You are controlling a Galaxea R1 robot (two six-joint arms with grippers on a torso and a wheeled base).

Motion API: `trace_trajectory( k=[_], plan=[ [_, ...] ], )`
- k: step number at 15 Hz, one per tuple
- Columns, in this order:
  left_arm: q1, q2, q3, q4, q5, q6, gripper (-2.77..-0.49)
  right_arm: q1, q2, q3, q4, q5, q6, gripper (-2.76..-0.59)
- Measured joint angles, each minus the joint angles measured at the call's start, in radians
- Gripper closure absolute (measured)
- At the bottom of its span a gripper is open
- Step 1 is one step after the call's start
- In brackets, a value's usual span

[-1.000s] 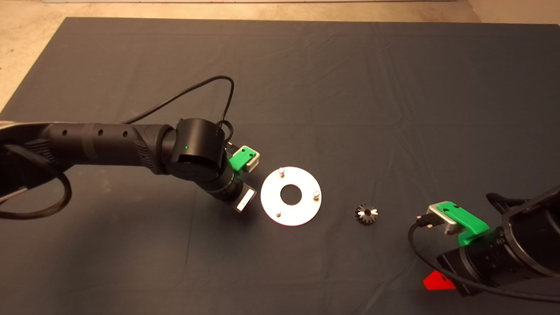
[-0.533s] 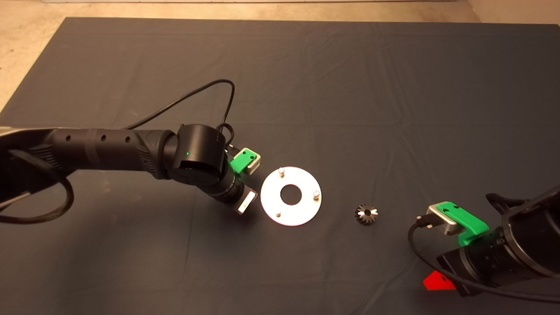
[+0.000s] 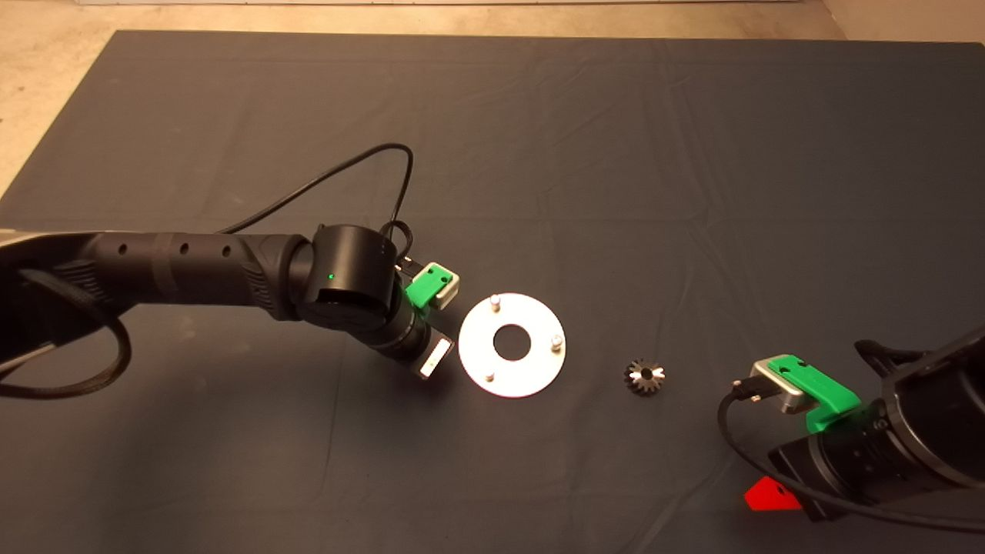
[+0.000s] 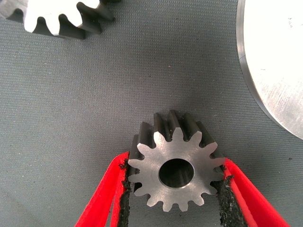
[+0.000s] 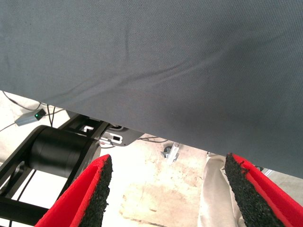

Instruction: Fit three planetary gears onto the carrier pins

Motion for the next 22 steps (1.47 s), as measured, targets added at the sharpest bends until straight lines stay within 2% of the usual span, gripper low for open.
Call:
trace_trajectory(
  k=[4, 9, 12, 15, 16, 22],
  plan=[
    [0.0, 0.0, 0.0, 0.004, -0.011, 0.0, -0.94, 0.0, 0.0, 0.0, 0.0, 0.0, 0.0, -1.75],
    [0.0, -0.001, 0.002, 0.006, -0.013, 0.0, -0.88, 0.0, 0.0, 0.0, 0.0, 0.0, 0.0, -1.75],
    [0.0, -0.002, 0.027, 0.008, -0.013, 0.0, -0.83, -0.005, 0.0, 0.0, 0.0, 0.0, 0.0, -1.75],
    [0.0, -0.003, 0.07, 0.008, -0.002, 0.0, -0.78, -0.005, 0.0, 0.0, 0.0, 0.0, 0.0, -1.75],
    [-0.001, -0.003, 0.087, 0.008, 0.015, 0.0, -0.77, -0.006, 0.0, 0.0, 0.0, 0.0, 0.0, -1.75],
    [-0.042, -0.014, 0.185, 0.007, 0.02, -0.004, -0.65, -0.011, 0.0, 0.0, -0.001, 0.0, 0.0, -1.75]
  ],
)
